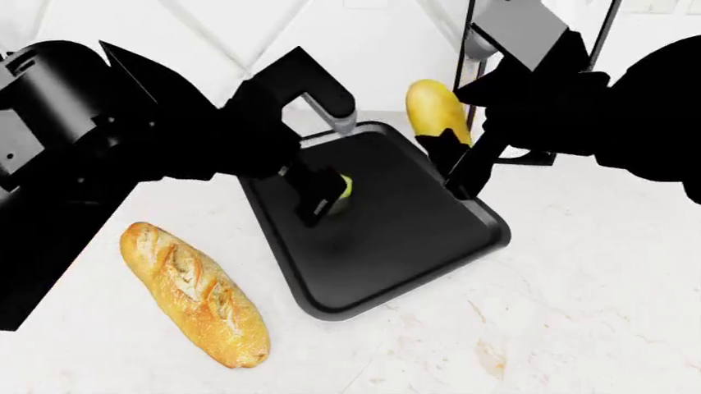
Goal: Pick up the fruits and vegetables and place them in the sink. Turn on the sink faucet to wash them. Then turn the sink off and put them in the tray.
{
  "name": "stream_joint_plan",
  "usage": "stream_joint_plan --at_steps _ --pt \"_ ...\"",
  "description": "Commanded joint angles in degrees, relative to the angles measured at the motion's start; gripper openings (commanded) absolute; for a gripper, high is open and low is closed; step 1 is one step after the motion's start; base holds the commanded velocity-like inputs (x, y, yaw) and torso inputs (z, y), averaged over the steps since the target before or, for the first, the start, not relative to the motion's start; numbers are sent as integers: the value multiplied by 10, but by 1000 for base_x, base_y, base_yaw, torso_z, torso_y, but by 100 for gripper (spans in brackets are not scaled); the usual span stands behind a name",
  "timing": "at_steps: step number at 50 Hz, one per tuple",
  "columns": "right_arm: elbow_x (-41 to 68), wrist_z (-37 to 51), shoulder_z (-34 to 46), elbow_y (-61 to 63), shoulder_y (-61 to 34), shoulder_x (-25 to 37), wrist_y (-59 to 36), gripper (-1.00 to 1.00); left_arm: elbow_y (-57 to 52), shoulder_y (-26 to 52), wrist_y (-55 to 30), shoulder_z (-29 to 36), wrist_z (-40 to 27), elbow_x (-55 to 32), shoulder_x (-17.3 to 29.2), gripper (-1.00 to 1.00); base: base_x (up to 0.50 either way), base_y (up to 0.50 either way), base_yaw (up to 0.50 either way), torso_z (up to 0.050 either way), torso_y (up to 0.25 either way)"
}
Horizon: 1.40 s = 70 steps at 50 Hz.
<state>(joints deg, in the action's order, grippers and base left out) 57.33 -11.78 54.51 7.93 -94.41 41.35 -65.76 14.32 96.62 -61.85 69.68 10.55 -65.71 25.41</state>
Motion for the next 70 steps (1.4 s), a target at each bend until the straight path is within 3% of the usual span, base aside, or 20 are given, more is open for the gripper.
stream_joint_plan --at_steps 1,17,42,70 --pt "-64 -51 62 -64 -20 -50 9 -100 -117 2 -20 -60 -79 -65 75 100 0 0 0 0 0" --pt "-96 -101 117 -120 -19 -95 23 -100 -166 -5 -6 -105 -124 -104 124 100 0 0 0 0 0" --pt "-149 -168 204 -220 -12 -166 49 -100 -178 -9 4 -112 -128 -107 134 100 0 0 0 0 0" --pt "-176 -205 241 -305 7 -212 82 -100 -177 -14 12 -109 -124 -101 134 100 0 0 0 0 0"
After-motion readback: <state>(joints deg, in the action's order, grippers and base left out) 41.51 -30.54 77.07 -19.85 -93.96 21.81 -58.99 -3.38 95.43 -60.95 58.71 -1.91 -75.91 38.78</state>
